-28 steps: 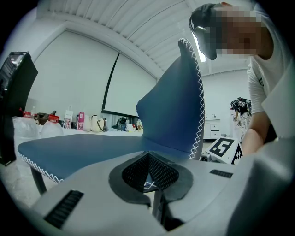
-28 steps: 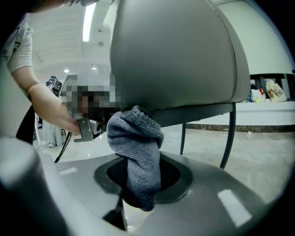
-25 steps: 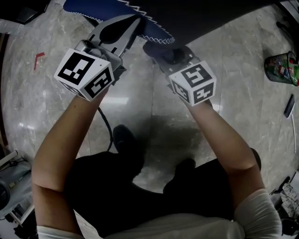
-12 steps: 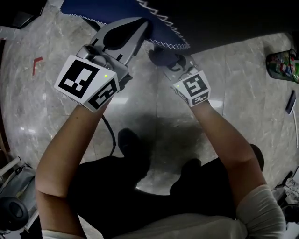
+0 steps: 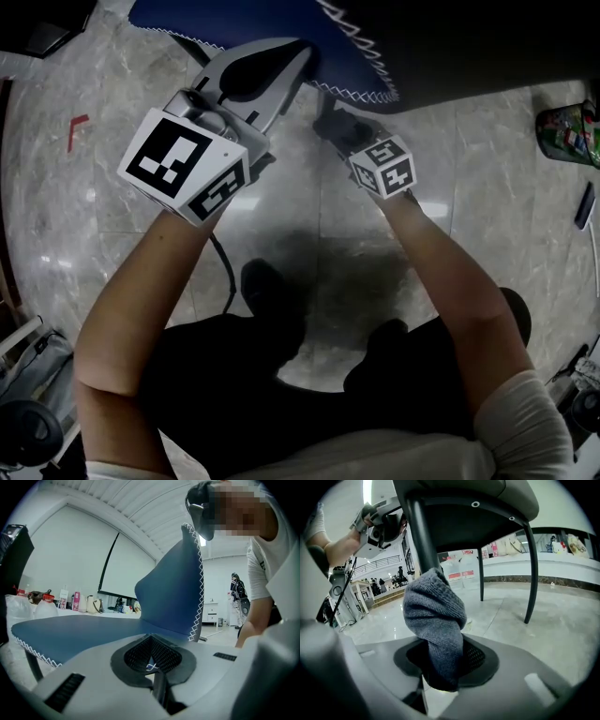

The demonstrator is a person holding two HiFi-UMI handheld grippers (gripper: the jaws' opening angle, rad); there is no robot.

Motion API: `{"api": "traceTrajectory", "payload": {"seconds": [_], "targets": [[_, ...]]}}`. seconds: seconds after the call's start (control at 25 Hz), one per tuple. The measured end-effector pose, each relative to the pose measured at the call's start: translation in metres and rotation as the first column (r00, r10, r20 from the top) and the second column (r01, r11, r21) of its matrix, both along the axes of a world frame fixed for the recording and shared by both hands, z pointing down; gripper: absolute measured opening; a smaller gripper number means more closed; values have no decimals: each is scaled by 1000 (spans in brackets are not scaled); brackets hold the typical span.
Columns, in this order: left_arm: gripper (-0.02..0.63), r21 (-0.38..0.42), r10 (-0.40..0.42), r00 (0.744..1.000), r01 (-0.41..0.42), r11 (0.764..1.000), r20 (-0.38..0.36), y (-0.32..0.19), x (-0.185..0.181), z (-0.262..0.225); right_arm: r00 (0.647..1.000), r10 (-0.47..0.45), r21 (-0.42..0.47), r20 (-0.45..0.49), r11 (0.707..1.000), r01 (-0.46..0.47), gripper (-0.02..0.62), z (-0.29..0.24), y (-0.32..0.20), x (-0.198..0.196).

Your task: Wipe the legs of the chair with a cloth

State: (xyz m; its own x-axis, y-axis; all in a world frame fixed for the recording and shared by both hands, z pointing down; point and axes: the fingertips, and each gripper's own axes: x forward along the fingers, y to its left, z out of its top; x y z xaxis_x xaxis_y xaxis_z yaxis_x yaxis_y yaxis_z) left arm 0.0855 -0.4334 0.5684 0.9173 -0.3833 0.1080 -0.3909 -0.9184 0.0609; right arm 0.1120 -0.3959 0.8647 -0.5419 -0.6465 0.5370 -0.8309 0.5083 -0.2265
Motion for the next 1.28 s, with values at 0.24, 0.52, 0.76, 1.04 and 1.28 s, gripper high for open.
{"api": "traceTrajectory", "payload": {"seconds": [0.24, 0.52, 0.76, 1.04, 1.28], "targets": [[6, 7, -11, 1000, 11, 1000, 6, 0, 0, 0, 998, -55, 198, -29, 978, 60, 138, -75, -4, -9], [6, 6, -22, 1000, 22, 1000, 5, -1, -1, 0, 998, -56, 397, -7, 916, 54, 147, -172, -6, -14], [6, 6, -24, 1000, 24, 1000, 12, 0, 2, 0, 999, -51, 404, 13, 914, 42, 146, -172, -4, -11], [6, 7, -18, 1000, 18, 1000, 13, 0, 1, 1, 998, -51, 204, -32, 977, 56, 141, -71, -1, -10], [6, 8, -19, 1000, 18, 1000, 12, 0, 2, 2, 997, -62, 126, -39, 990, 66, 132, -32, 5, -8]]}}
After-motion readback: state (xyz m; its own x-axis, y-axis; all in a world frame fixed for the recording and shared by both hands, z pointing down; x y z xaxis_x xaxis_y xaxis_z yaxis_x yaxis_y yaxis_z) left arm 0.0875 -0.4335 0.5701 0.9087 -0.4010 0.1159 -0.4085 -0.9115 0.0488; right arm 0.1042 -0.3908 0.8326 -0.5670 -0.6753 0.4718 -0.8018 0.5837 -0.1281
